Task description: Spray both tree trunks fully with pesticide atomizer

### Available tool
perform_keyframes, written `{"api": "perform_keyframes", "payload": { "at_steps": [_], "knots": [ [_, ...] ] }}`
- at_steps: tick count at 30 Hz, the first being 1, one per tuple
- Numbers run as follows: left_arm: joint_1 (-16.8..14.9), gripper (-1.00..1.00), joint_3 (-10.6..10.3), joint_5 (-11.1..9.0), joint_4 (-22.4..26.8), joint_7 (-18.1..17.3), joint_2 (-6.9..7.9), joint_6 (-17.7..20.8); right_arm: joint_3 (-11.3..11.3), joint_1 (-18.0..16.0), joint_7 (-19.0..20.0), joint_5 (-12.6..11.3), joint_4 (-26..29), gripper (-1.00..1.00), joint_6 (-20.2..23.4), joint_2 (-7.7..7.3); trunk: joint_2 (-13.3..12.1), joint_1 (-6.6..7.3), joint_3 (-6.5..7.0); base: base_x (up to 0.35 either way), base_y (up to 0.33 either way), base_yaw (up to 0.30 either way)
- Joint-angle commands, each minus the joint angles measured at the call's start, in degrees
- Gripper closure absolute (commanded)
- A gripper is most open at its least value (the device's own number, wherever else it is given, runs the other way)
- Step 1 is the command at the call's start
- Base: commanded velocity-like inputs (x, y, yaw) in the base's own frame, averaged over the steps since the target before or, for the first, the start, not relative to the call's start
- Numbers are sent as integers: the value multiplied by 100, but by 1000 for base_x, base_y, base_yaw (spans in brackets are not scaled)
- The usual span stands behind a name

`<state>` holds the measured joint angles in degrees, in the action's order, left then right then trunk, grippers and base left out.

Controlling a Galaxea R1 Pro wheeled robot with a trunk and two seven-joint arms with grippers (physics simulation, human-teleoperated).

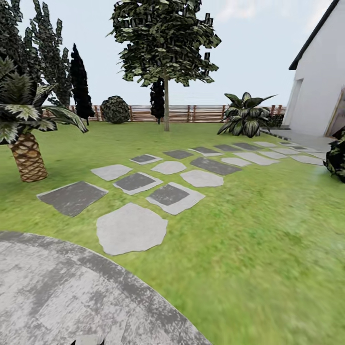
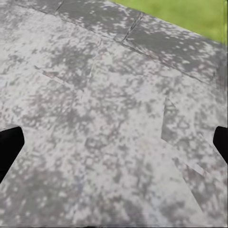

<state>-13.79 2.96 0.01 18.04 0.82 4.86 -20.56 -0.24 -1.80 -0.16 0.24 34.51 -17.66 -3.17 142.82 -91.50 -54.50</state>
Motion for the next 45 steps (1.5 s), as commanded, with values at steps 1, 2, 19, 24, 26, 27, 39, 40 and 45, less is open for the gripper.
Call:
{"api": "perform_keyframes", "payload": {
  "at_steps": [1,2,19,24,26,27,39,40,45],
  "knots": [
    [-1,-100,8,3,-2,6,-1,-18,-2,-4,-2,3,-6,-100,-18,1,2,4,-2,-310,0,-296],
    [-1,-100,8,5,-2,6,1,-20,-2,-4,-2,3,-6,-100,-18,1,2,4,0,-321,0,-296],
    [-1,-100,4,7,-11,6,0,-220,-2,-4,-2,3,-6,-100,-18,1,2,4,46,-339,11,-296],
    [-1,-100,3,7,-11,6,-2,-220,-2,-4,-2,3,-6,-100,-18,1,2,4,60,-341,83,-296],
    [-1,-100,3,7,-11,6,-2,-220,-2,-4,-2,3,-6,-100,-18,1,2,4,65,-341,102,-296],
    [-1,-100,3,7,-11,6,-2,-220,-2,-4,-2,3,-6,-100,-18,1,2,4,68,-341,105,-296],
    [-1,-100,3,7,-14,6,-2,-220,-2,-4,-2,3,-6,-100,-18,1,2,4,100,-274,109,-296],
    [-1,-100,3,7,-16,6,-2,-220,-2,-4,-2,3,-6,-100,-18,1,2,4,103,-51,32,-296],
    [-1,-100,3,9,-19,6,-3,-220,-2,-4,-2,3,-6,-100,-18,1,2,4,116,-16,10,-296]
  ]
}}
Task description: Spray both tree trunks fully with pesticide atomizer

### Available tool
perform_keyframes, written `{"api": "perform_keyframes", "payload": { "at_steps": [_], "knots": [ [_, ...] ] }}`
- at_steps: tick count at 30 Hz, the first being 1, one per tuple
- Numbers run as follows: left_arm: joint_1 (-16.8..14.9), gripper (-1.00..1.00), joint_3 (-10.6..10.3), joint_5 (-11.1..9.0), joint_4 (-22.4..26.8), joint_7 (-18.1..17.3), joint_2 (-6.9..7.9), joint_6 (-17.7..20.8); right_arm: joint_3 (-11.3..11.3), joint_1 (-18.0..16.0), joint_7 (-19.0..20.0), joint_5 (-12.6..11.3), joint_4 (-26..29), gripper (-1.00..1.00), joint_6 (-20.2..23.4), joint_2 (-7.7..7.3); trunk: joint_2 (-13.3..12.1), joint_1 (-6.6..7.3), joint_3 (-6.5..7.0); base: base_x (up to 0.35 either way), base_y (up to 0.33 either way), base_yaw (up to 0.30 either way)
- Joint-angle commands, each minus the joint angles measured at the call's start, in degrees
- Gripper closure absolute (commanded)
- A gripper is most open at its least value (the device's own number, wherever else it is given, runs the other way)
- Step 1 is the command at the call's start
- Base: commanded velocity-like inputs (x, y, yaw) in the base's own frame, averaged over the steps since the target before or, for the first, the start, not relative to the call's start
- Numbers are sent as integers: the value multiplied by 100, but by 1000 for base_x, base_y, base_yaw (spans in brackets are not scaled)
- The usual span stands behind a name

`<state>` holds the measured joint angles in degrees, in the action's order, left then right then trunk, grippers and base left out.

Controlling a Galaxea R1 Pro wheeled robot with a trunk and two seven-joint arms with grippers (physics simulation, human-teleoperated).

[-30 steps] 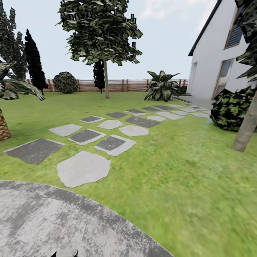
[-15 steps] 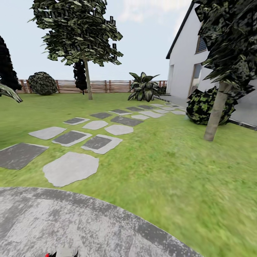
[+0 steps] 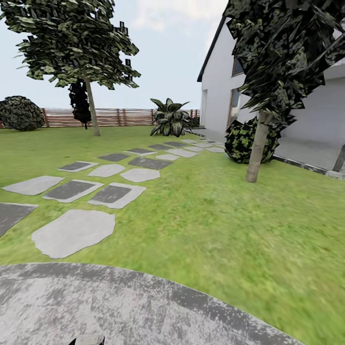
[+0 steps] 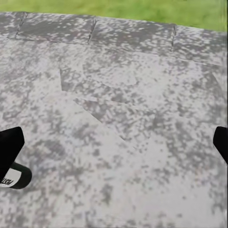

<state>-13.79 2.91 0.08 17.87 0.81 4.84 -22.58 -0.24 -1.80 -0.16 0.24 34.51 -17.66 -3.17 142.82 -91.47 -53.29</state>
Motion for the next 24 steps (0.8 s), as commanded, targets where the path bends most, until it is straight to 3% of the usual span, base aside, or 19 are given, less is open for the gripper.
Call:
{"api": "perform_keyframes", "payload": {
  "at_steps": [1,24],
  "knots": [
    [-1,-100,8,2,-2,7,0,-18,-2,-4,-2,3,-6,-100,-18,1,2,1,-3,-3,2,-296],
    [-1,-100,0,10,-38,7,-9,-18,33,-4,-2,11,-32,-100,-18,10,2,1,26,0,0,-296]
  ]
}}
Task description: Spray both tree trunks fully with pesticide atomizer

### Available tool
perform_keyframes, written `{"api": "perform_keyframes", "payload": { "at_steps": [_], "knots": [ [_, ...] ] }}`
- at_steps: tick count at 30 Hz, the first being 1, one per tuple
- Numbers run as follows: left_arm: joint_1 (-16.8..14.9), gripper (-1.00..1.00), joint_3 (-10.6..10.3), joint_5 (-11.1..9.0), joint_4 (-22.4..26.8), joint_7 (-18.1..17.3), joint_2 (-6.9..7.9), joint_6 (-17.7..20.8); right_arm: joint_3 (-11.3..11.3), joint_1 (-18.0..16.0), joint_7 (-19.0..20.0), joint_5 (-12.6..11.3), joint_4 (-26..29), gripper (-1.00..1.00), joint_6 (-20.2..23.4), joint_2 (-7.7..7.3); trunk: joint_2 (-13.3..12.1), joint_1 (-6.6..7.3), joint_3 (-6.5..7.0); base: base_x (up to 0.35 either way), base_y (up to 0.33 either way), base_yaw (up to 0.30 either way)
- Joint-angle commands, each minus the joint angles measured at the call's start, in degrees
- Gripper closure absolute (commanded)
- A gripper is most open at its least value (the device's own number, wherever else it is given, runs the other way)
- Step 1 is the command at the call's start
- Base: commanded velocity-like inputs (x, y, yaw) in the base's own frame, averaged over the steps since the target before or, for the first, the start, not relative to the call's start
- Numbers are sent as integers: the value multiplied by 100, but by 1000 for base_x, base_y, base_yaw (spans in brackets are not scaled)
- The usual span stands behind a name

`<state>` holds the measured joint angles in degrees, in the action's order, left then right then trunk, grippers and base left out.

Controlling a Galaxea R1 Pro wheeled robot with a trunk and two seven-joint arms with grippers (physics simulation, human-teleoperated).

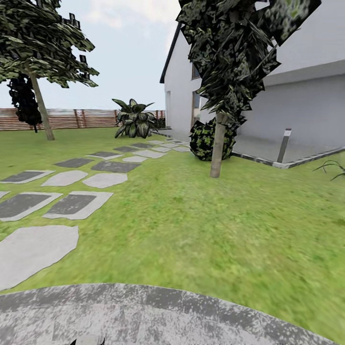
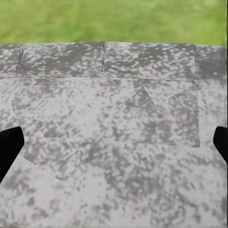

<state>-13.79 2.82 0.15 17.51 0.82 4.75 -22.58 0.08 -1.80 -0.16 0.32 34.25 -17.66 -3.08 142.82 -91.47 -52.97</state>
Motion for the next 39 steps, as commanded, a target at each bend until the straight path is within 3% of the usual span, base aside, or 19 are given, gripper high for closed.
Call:
{"api": "perform_keyframes", "payload": {
  "at_steps": [1,27,39],
  "knots": [
    [-1,-100,11,3,-2,6,0,-18,1,-4,-2,3,-6,-100,-18,0,2,1,-5,0,0,-296],
    [-1,-100,11,3,-2,6,0,-18,1,-4,-2,3,-2,-100,-18,0,2,1,-5,-197,105,-290],
    [-1,-100,14,3,-2,6,0,-18,1,-4,-2,3,-4,-100,-18,0,2,1,-5,-9,6,-36]
  ]
}}
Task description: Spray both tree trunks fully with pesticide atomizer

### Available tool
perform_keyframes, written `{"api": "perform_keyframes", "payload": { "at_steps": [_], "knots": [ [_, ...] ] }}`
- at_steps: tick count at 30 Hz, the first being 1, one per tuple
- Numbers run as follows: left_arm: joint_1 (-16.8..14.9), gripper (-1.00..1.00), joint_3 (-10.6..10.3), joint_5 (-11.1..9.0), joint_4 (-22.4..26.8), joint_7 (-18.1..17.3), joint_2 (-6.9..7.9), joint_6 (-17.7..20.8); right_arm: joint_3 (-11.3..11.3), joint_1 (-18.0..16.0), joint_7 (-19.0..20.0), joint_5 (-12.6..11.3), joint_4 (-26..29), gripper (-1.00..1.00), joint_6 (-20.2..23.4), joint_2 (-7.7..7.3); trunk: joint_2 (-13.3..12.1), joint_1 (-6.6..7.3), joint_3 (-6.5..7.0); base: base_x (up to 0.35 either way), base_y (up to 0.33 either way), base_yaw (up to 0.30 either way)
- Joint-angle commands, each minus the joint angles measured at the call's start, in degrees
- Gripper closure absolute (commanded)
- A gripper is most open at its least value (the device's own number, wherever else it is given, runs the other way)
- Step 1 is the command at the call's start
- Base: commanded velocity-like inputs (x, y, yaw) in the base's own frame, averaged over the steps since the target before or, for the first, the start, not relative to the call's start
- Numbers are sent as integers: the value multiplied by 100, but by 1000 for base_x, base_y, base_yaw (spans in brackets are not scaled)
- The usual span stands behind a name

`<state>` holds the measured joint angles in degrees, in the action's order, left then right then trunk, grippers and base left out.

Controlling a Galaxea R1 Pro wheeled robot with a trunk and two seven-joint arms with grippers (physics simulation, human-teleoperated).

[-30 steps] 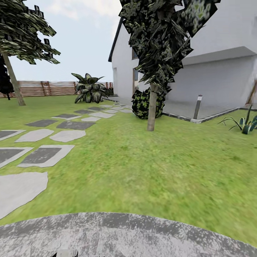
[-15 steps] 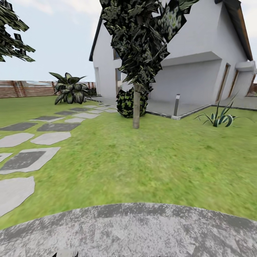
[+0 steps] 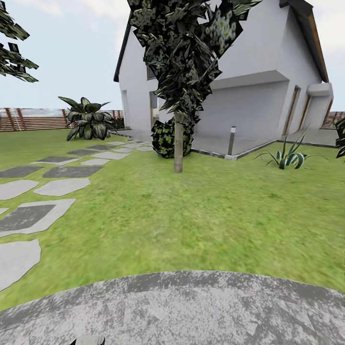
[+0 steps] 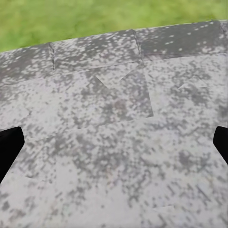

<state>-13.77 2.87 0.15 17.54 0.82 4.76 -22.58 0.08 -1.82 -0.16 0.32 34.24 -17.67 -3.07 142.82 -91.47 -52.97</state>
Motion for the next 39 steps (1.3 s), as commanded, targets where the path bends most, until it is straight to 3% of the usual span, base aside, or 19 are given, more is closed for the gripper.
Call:
{"api": "perform_keyframes", "payload": {
  "at_steps": [1,19,28,30,34,39],
  "knots": [
    [-3,-100,8,3,-5,6,-1,-19,1,-3,-2,3,-4,-100,-17,-1,2,1,-5,0,0,0],
    [-3,-100,12,-5,2,6,8,-19,1,-3,-2,-4,3,-100,-17,-1,2,1,73,0,0,-181],
    [-3,-100,31,-12,4,24,8,-14,1,-3,-2,-5,3,-100,-17,-1,2,1,79,0,0,-31],
    [-3,-100,100,-36,8,89,8,-14,1,-3,-2,-5,3,-100,-17,-1,2,1,79,0,0,-2],
    [-3,-100,584,-87,64,359,37,-32,1,-3,-2,-6,3,-100,-17,-1,2,1,79,0,0,0],
    [-3,-100,667,-86,68,387,63,-173,1,-3,-2,-3,3,-100,-17,-1,2,1,79,0,0,0]
  ]
}}
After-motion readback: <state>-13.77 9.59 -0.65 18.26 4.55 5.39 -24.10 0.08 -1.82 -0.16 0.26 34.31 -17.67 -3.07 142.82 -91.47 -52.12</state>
